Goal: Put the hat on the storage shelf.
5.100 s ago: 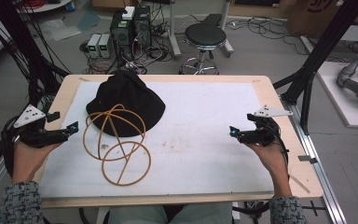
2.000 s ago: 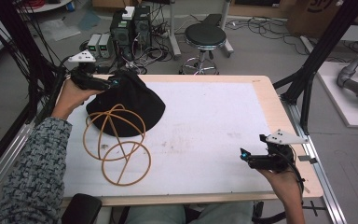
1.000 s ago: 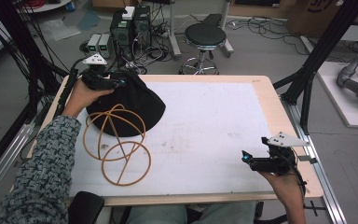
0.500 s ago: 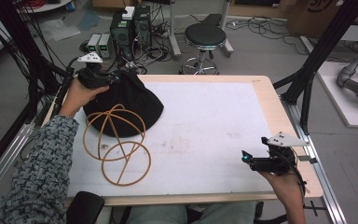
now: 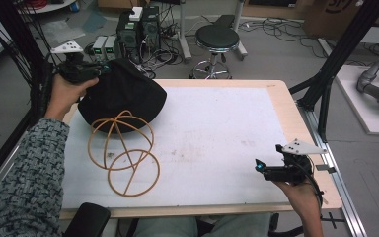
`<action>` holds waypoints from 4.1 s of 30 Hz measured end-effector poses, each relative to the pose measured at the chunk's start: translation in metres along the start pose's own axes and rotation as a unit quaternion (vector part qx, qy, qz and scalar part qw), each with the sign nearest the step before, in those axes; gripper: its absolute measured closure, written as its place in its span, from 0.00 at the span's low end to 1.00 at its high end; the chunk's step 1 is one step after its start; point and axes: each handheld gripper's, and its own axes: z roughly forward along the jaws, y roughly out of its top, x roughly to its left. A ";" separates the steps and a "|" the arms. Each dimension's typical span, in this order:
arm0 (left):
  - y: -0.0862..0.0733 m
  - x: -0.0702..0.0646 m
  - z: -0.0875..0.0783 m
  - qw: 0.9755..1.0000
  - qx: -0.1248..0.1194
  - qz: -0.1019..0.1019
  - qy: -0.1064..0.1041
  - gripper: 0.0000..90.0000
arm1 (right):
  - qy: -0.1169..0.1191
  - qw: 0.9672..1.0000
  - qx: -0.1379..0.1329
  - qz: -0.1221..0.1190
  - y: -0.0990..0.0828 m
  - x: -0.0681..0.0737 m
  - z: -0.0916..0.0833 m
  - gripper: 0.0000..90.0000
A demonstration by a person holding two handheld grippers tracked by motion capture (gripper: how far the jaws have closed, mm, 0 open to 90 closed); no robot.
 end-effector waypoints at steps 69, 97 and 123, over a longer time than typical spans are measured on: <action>0.086 -0.021 -0.178 0.992 -0.124 -0.032 -0.002 0.97 | 0.062 0.997 -0.008 -0.043 0.040 0.013 0.048 0.11; 0.090 -0.027 -0.160 0.977 -0.129 -0.068 -0.157 0.97 | 0.057 0.998 -0.011 -0.041 0.037 0.010 0.043 0.11; 0.081 -0.046 -0.141 0.968 -0.093 -0.061 -0.225 0.97 | 0.060 0.997 -0.011 -0.043 0.039 0.010 0.046 0.11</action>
